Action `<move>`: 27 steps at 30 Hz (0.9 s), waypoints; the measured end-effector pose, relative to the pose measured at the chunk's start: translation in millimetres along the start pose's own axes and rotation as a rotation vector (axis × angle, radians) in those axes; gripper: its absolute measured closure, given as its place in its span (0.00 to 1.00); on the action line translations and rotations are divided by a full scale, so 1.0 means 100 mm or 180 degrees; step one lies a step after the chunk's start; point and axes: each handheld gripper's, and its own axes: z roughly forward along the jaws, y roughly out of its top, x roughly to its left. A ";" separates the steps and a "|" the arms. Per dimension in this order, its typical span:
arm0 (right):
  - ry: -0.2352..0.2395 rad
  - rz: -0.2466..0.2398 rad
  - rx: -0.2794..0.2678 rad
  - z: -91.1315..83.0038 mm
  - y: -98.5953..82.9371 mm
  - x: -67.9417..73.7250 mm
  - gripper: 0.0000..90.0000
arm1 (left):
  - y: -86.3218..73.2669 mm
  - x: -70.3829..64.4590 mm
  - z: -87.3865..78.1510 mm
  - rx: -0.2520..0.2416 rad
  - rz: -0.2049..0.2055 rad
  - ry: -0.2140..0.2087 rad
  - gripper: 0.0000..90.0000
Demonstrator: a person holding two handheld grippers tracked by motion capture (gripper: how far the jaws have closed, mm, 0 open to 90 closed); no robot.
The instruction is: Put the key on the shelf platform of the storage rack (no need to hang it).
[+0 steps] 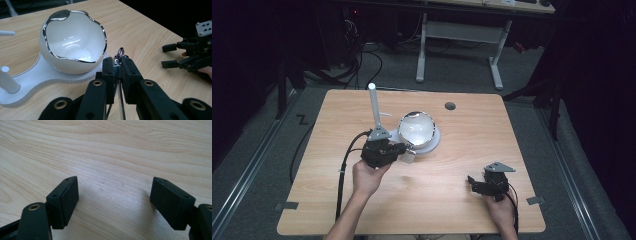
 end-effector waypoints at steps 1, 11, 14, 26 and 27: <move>0.0000 0.0000 0.0000 0.00 0.00 0.00 0.26 | 0.00 0.00 0.00 0.0000 0.0000 0.0000 0.91; 0.0000 0.0001 0.0001 0.00 0.00 0.00 0.26 | 0.10 -0.10 0.10 0.0014 0.0006 0.0012 0.91; 0.0001 0.0000 0.0000 0.00 0.00 0.00 0.26 | 0.12 -0.14 0.13 0.0013 0.0010 0.0003 0.91; 0.0003 -0.0002 0.0003 0.00 0.00 0.00 0.26 | 0.18 -0.25 0.23 -0.0032 -0.0002 0.0003 0.91; 0.0004 -0.0002 0.0003 0.00 0.00 0.00 0.26 | 0.19 -0.26 0.24 -0.0045 0.0006 -0.0002 0.91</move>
